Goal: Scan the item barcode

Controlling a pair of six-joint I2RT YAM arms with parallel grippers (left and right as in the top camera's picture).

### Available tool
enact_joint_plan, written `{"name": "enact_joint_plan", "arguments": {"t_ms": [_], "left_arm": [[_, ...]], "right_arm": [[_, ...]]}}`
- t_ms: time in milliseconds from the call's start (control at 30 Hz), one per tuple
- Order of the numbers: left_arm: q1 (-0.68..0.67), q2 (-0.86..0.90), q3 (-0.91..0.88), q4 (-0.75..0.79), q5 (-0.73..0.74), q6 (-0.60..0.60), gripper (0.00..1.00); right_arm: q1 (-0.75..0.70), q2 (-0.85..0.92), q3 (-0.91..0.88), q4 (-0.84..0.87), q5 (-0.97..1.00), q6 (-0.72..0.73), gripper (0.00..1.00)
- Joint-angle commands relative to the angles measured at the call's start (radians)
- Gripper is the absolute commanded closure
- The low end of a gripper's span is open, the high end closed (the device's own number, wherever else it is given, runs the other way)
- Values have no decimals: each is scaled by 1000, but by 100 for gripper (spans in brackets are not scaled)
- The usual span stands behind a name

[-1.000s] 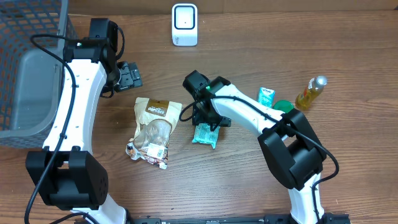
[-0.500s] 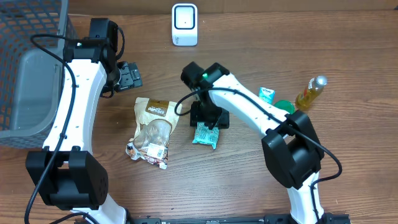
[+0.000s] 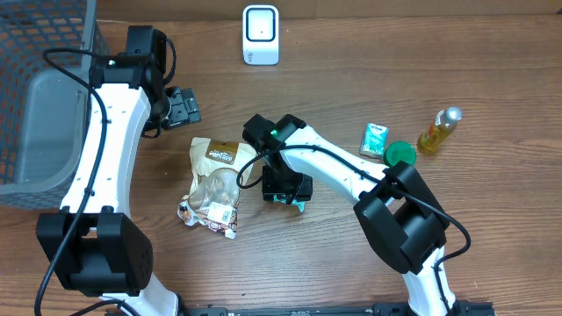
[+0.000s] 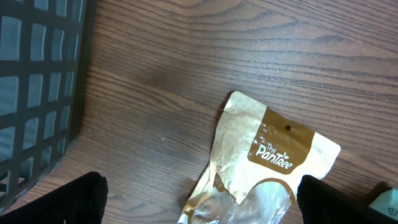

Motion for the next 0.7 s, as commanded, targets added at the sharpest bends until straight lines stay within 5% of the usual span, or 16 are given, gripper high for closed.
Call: {"name": "enact_joint_plan", "arguments": {"t_ms": [0,667], "left_arm": [[-7,1,16,1,-13,12,0],[-7,1,16,1,-13,12,0]], "right_arm": [[-7,1,16,-16,-9,15,44],[-40,2,43,-57,21,19,41]]}}
